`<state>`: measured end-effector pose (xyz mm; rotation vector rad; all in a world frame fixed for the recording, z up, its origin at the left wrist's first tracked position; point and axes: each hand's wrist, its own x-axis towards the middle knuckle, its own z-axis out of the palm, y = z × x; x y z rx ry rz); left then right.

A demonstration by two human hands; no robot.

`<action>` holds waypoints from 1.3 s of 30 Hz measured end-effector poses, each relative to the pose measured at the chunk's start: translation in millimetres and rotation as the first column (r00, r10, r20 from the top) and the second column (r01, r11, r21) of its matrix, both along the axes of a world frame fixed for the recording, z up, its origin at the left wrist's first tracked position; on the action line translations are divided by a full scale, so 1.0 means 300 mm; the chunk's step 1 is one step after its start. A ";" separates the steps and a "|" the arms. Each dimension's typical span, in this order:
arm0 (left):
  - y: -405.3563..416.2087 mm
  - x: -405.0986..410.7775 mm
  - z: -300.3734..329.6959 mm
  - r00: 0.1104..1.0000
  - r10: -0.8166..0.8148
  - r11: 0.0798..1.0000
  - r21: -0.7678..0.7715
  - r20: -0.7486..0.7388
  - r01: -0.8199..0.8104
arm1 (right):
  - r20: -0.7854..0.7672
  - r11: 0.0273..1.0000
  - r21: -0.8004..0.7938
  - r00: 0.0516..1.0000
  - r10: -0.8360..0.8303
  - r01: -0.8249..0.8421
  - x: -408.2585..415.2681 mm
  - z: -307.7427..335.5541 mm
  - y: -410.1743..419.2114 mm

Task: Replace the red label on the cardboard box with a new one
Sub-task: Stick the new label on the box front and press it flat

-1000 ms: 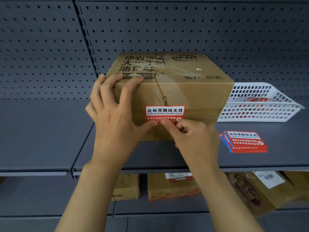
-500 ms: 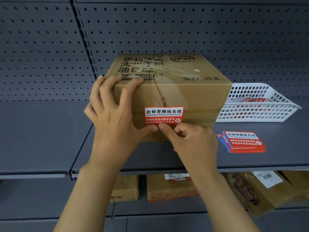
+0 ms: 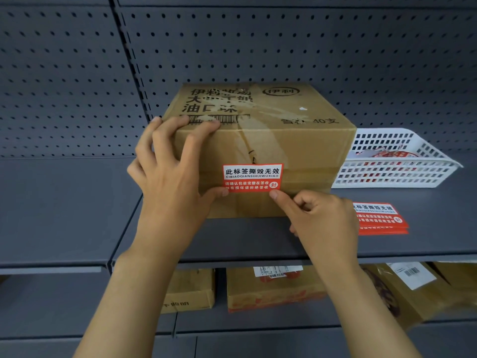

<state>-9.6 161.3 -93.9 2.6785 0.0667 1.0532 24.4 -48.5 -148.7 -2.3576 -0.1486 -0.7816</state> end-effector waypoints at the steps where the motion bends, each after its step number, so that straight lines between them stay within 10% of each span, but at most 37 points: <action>1: 0.001 -0.002 0.001 1.000 -0.001 1.000 0.002 -0.005 0.001 | 0.001 1.000 0.000 1.000 -0.001 0.001 -0.001 0.000 -0.006; 39: 0.013 -0.056 0.040 0.995 -0.103 0.985 -0.138 0.006 0.103 | -0.008 0.995 -0.099 1.000 -0.009 0.008 0.001 0.096 -0.092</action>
